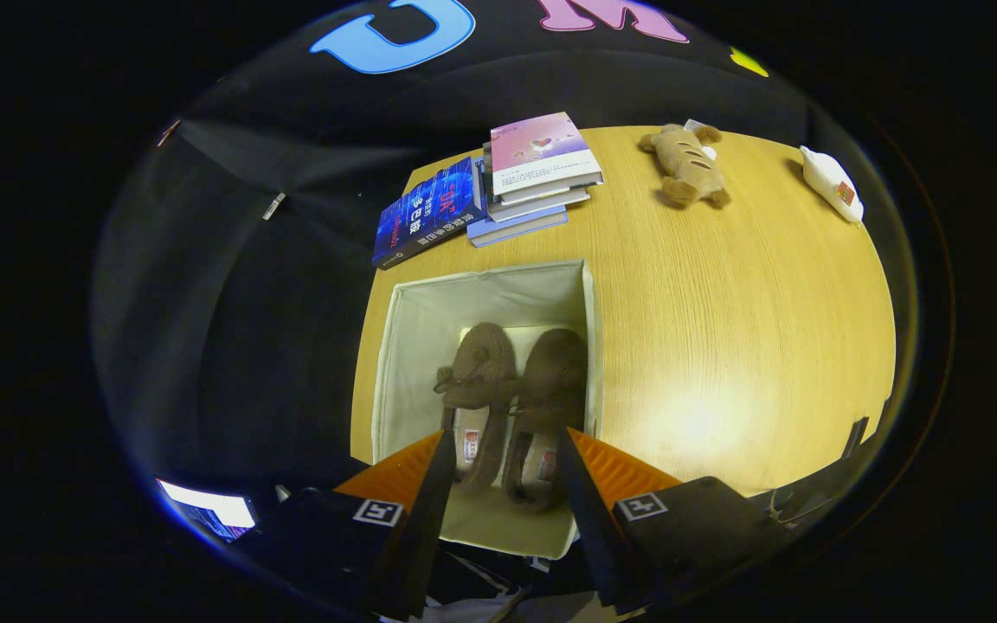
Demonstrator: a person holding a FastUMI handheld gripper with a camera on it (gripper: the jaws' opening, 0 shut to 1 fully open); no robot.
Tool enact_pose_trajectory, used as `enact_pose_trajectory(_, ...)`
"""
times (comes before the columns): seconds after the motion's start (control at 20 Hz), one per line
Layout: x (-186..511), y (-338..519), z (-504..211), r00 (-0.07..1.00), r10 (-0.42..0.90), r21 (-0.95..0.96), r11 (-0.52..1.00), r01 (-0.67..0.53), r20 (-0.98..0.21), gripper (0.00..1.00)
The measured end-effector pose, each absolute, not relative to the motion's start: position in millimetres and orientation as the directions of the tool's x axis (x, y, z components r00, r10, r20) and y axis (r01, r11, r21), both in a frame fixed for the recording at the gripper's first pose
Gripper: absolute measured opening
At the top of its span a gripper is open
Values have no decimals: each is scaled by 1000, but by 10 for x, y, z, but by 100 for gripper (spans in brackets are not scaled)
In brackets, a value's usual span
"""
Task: Open the storage box then place both shoes into the box .Put the left shoe in first, then the right shoe, with the right side of both shoes facing outward in a uniform manner.
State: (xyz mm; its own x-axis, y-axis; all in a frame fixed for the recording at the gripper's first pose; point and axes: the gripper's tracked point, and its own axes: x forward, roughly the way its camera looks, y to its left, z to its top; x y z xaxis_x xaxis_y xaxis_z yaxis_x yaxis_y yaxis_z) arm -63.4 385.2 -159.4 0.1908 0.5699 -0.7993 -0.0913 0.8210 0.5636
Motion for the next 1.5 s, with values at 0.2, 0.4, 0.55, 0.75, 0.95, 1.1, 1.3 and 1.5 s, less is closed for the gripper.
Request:
enact_pose_trajectory(0.2, -669, 3668, -1539, 206, 584, 580, 810, -86, -785, 95)
enact_pose_trajectory(0.4, -640, 3246, -1449, 278, 576, 579, 811, -81, -769, 99)
enact_pose_trajectory(0.55, -564, 2810, -1438, 373, 539, 549, 831, -89, -755, 99)
enact_pose_trajectory(0.75, -392, 2153, -1484, 520, 446, 455, 883, -120, -728, 99)
enact_pose_trajectory(0.95, -239, 1525, -1499, 651, 351, 334, 930, -156, -673, 99)
enact_pose_trajectory(1.1, -150, 1161, -1414, 732, 303, 280, 947, -159, -610, 99)
enact_pose_trajectory(1.3, -53, 743, -1151, 828, 257, 232, 960, -158, -499, 99)
enact_pose_trajectory(1.5, 2, 489, -780, 901, 235, 180, 967, -180, -363, 99)
